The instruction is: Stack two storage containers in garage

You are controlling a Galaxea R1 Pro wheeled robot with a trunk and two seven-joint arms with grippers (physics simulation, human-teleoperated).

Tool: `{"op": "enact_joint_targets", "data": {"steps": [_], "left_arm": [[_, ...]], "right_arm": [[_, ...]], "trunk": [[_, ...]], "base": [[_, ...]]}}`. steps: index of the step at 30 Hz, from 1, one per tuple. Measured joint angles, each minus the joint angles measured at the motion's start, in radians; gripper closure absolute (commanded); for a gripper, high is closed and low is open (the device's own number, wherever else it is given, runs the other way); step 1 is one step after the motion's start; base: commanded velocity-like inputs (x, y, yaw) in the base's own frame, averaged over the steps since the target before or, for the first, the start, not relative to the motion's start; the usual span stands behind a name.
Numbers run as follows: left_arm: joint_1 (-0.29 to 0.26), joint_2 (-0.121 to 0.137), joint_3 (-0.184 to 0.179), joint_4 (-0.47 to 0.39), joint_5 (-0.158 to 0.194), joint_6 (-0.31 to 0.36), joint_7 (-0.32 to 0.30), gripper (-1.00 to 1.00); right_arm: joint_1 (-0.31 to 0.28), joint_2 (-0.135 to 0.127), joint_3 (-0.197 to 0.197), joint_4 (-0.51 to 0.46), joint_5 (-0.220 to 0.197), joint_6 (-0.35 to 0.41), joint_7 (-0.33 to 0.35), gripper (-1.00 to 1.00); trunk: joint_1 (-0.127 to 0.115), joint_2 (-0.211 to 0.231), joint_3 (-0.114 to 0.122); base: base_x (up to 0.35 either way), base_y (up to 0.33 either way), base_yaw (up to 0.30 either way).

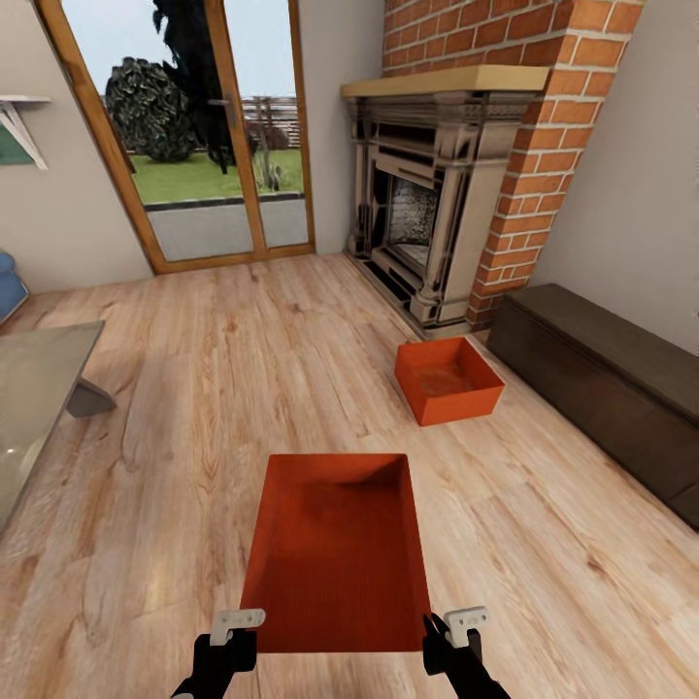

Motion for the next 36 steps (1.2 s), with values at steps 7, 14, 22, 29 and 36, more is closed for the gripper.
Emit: {"op": "enact_joint_targets", "data": {"steps": [7, 14, 22, 29, 36], "left_arm": [[0.0, 0.0, 0.0, 0.0, 0.0, 0.0, 0.0, 1.0], [0.0, 0.0, 0.001, 0.0, 0.0, 0.0, -0.001, 1.0], [0.0, 0.0, 0.0, 0.0, 0.0, 0.0, 0.0, 1.0], [0.0, 0.0, 0.001, 0.0, -0.001, 0.0, -0.002, 1.0], [0.0, 0.001, 0.001, 0.0, -0.001, 0.0, -0.003, 1.0]], "right_arm": [[0.0, 0.0, 0.0, 0.0, 0.0, 0.0, 0.0, 1.0], [0.0, 0.0, 0.0, 0.0, 0.0, 0.0, 0.0, 1.0], [0.0, 0.0, 0.0, 0.0, -0.001, 0.0, 0.0, 1.0], [0.0, 0.0, -0.001, 0.0, -0.001, 0.0, 0.002, 1.0], [0.0, 0.0, -0.001, 0.0, -0.001, 0.0, 0.002, 1.0]], "trunk": [[-0.027, 0.049, 0.033], [-0.054, 0.098, 0.066], [-0.084, 0.154, 0.104], [-0.111, 0.203, 0.138], [-0.138, 0.252, 0.171]], "base": [[0.0, 0.0, 0.0], [0.0, 0.0, 0.0], [0.0, 0.0, 0.0], [0.0, 0.0, 0.0], [0.0, 0.0, 0.0]]}}
